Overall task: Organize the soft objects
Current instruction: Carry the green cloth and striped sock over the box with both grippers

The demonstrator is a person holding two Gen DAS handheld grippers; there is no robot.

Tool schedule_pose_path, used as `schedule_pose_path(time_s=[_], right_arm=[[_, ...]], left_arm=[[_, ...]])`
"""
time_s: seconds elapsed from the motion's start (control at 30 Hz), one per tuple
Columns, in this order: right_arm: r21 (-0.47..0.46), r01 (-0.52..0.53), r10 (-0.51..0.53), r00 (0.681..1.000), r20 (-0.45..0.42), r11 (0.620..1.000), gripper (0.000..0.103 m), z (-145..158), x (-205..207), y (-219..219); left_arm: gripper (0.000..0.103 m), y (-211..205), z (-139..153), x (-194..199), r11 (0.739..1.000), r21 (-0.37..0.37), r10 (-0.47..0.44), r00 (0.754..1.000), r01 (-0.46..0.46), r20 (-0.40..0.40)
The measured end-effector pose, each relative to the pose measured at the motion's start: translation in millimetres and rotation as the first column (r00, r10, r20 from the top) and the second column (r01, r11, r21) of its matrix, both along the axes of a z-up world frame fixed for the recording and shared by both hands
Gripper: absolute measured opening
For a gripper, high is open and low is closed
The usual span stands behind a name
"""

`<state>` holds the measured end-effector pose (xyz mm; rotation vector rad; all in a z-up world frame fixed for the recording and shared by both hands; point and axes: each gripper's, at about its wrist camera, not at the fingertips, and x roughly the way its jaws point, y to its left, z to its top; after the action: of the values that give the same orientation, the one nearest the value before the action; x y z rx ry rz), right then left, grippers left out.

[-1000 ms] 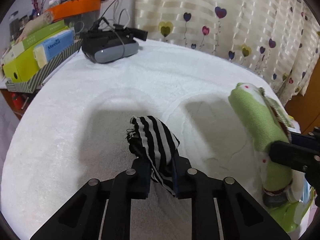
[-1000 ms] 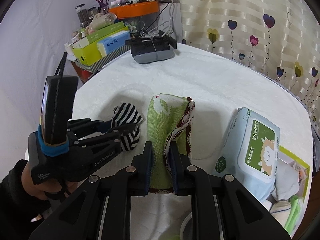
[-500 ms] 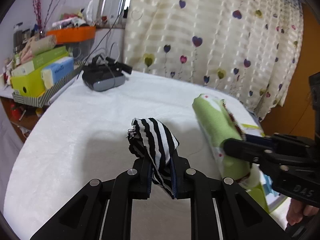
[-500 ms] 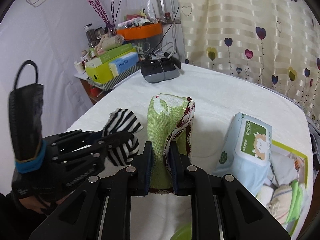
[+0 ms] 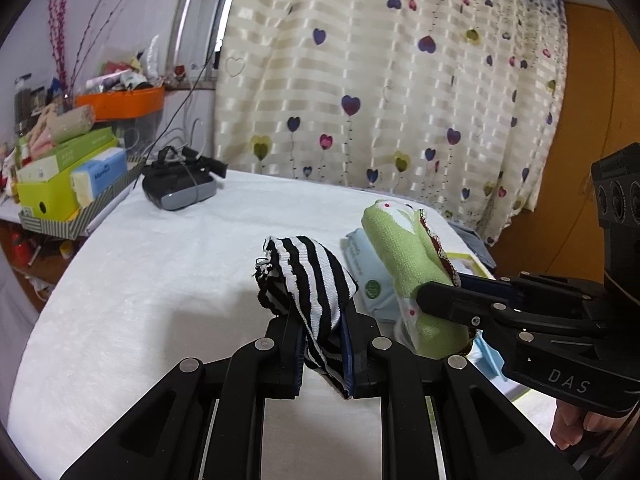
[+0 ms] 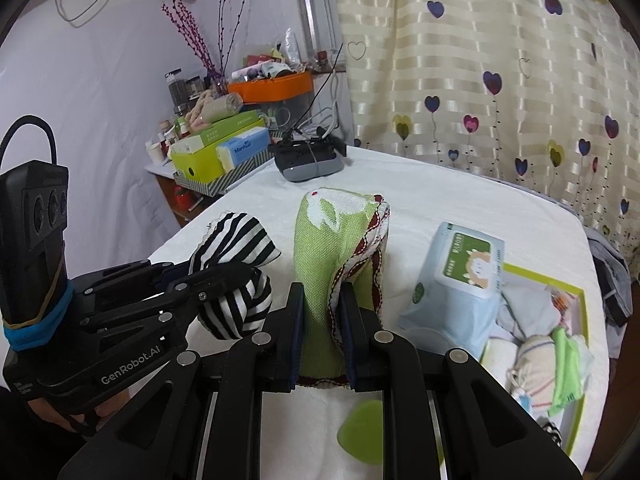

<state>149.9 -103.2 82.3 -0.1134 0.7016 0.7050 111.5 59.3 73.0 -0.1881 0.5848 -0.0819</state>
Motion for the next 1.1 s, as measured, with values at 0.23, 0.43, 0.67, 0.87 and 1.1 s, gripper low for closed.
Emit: schedule_pose_path(time_s=[0.23,0.43,0.67,0.87,1.1], right_arm=[[0.016,0.027,-0.028,0.999,0.018,0.999,0.018,4,-13,-23],[0.036,0.054,-0.055,0.998,0.032,0.998,0.018,7,-21,-45],[0.061,0.084,-0.087,0.995,0.048,0.995,0.018,11,-29,-69],[0.077,0.130,-0.134,0.990,0.048,0.989,0.018,11,-32,-94],[0.092,0.205,-0.209,0.977,0.040,0.975,0.018,11,-31,-131]], left_arm=[[0.014,-20,7,-11,1.000,0.010,-0.028,0.999,0.028,0.015],[0.014,-40,12,-17,0.998,0.018,-0.057,0.998,0.057,0.027],[0.014,-61,18,-21,0.995,0.027,-0.094,0.995,0.093,0.041],[0.014,-83,18,-18,0.991,0.030,-0.134,0.990,0.133,0.041],[0.014,-109,17,-13,0.983,0.024,-0.185,0.982,0.185,0.041]])
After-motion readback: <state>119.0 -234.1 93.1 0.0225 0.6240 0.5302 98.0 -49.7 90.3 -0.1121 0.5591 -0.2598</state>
